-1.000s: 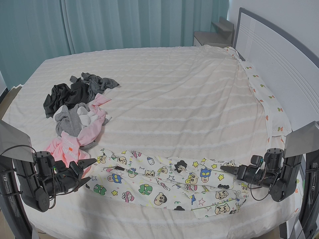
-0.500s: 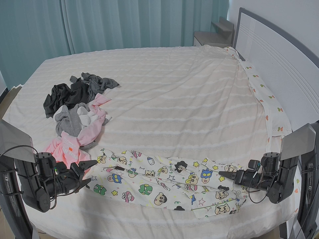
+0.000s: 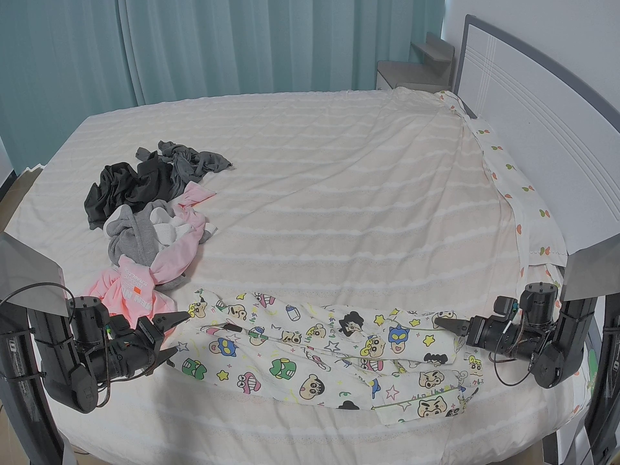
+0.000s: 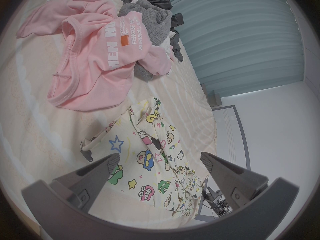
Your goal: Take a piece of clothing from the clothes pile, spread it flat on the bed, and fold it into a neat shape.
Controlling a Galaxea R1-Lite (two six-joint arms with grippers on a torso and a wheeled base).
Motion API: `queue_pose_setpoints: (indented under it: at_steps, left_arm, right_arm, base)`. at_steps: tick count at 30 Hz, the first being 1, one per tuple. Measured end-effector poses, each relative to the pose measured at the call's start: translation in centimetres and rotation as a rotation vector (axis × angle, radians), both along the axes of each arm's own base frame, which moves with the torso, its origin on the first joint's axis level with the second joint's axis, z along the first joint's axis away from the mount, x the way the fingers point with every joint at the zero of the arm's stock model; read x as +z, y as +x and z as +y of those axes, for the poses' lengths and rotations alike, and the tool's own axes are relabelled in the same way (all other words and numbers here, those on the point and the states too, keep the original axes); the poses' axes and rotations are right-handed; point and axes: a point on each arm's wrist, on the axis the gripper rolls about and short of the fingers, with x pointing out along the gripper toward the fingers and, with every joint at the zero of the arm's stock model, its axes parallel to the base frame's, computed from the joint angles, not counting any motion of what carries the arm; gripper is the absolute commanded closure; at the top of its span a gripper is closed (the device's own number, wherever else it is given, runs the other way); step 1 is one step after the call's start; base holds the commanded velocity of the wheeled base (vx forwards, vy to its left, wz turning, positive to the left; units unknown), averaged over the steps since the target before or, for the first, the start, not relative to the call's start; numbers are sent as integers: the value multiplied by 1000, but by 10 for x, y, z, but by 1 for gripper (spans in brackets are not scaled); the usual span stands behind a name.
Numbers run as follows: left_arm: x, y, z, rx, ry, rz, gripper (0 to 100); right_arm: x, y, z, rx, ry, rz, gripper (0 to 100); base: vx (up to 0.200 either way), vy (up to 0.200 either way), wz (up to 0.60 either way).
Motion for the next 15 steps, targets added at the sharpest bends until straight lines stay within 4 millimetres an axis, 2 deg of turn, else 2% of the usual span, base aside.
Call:
queue_pose_setpoints:
  at_steps: [8,15]
  left_arm:
    - [0,0,0,0,0,-1,0]
    - [0,0,0,-1,1,0,0]
  right_arm:
    - [19,3,-10,-30,-11,-55,0]
    - [26,14,-2,-3,-79,82,0]
  base:
    - [0,0,0]
    - [0,0,0]
